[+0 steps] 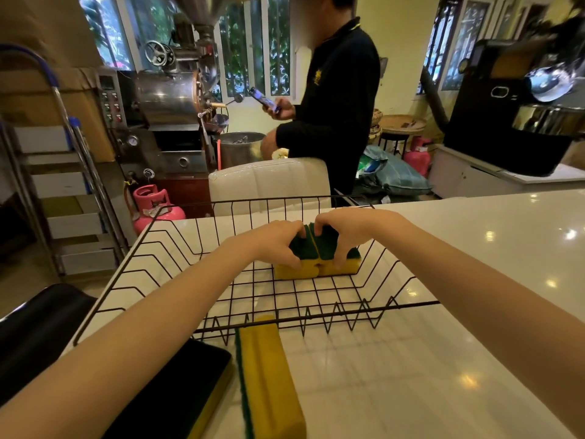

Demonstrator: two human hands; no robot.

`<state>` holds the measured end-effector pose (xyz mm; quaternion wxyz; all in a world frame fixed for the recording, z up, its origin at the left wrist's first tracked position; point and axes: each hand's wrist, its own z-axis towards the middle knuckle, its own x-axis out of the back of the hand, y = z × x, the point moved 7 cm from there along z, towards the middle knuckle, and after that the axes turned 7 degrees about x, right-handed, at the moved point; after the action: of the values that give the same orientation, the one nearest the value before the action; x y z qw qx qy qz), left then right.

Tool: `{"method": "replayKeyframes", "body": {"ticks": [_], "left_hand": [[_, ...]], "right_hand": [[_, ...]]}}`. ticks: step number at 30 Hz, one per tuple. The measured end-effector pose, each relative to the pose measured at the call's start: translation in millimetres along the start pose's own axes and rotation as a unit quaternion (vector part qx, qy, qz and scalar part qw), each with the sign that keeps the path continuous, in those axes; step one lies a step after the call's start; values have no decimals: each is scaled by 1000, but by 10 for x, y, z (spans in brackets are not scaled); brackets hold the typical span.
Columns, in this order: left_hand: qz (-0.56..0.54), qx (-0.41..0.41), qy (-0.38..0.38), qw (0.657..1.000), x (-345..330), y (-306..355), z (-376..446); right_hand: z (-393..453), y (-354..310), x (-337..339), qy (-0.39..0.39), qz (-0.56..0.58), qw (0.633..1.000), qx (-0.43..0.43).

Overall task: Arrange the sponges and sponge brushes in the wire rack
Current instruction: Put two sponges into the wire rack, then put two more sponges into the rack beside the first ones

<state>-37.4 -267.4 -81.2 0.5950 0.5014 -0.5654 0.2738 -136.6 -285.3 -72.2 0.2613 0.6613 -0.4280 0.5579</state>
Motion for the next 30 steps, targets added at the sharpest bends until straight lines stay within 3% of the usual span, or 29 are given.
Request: {"method": "replayKeyframes", "body": {"ticks": [9, 16, 19, 23, 26, 30], "left_hand": [[45, 22, 13, 999, 34, 30, -167], [-30, 18, 29, 999, 238, 128, -823], [-76, 8, 85, 993, 393, 104, -1258], [-143, -2, 147, 979, 432, 103, -1816], [-166, -1, 172, 971, 332, 97, -2149], [-157, 4, 173, 972, 145, 53, -2436]], "right_hand": [[-56, -99, -11, 26, -32, 999, 1], [-303, -250, 35, 96, 20, 995, 9], [-600, -549, 180, 180, 96, 977, 60], [-1139, -1087, 219, 285, 203, 924, 156], [-1434, -1440, 74, 293, 230, 902, 218], [-1614, -1755, -179, 267, 154, 911, 275]]}}
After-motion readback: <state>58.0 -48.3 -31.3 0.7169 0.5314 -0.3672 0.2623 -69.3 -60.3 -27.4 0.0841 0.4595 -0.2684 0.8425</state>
